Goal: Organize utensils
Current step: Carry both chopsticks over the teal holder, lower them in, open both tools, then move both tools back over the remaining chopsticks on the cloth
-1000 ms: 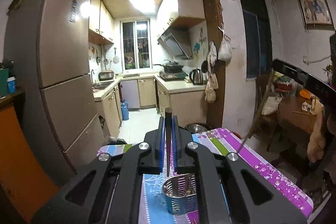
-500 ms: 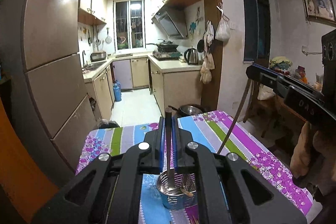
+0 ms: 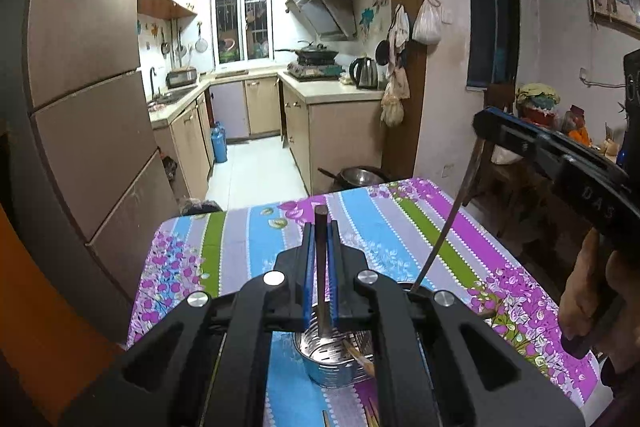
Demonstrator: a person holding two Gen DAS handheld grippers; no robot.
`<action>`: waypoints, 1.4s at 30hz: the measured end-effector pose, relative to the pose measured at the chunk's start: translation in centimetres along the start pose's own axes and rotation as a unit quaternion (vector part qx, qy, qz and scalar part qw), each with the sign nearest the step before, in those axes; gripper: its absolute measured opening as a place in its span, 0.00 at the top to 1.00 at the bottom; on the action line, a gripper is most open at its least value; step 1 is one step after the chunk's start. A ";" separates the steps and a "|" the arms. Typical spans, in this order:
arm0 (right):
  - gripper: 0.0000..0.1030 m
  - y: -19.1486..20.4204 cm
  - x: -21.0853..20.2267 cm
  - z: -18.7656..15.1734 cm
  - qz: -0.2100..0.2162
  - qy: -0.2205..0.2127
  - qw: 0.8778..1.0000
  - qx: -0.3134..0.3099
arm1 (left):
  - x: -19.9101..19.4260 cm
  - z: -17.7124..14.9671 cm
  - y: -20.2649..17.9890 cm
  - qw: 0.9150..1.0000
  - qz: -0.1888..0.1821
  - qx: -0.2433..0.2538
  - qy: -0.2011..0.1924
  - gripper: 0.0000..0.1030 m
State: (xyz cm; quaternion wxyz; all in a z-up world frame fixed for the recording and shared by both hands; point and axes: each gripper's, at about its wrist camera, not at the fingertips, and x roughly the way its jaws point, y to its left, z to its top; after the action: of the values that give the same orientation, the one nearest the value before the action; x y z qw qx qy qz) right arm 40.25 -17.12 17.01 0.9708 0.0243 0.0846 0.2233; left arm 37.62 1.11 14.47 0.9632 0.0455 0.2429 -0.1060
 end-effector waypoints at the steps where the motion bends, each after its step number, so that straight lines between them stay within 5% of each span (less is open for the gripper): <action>1: 0.93 -0.1 0.1 0.0 0.000 0.001 1.000 0.002 | 0.2 -0.1 0.1 1.000 0.001 -0.002 0.001 0.96; 12: 0.92 -0.4 -1.0 0.1 -0.006 -0.006 1.000 0.004 | 0.7 -0.7 0.7 1.000 0.023 -0.006 0.004 0.91; 14: 0.91 -0.4 -1.6 0.2 -0.007 -0.009 1.000 0.003 | 0.5 -0.8 0.9 1.000 0.024 -0.011 0.001 0.73; 19: 0.76 -1.0 -6.4 0.2 -0.009 -0.035 0.999 0.007 | -3.4 -1.7 1.4 0.998 0.044 -0.003 -0.038 0.50; 23: 0.68 -1.1 -13.8 -2.1 -0.011 -0.067 0.998 0.002 | -10.6 -6.9 1.0 0.994 0.040 0.012 -0.102 0.36; 27: 0.67 -0.5 -20.8 -9.3 -0.023 -0.064 0.998 0.002 | -14.1 -15.2 -1.3 0.995 0.018 0.039 -0.091 0.35; 34: 0.67 1.3 -25.8 -22.5 -0.046 0.008 0.998 0.042 | -15.3 -30.0 -8.2 0.997 -0.041 0.068 -0.016 0.40; 42: 0.67 3.3 -27.6 -28.6 -0.055 0.049 0.996 0.053 | -12.0 -34.7 -7.9 0.999 -0.004 0.026 0.029 0.70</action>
State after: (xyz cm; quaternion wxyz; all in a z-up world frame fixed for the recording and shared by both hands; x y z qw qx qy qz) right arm 9.34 -25.98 -6.67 0.9736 0.0604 0.1452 0.1655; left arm 9.56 0.43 -10.57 0.9539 0.0725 0.2678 -0.1144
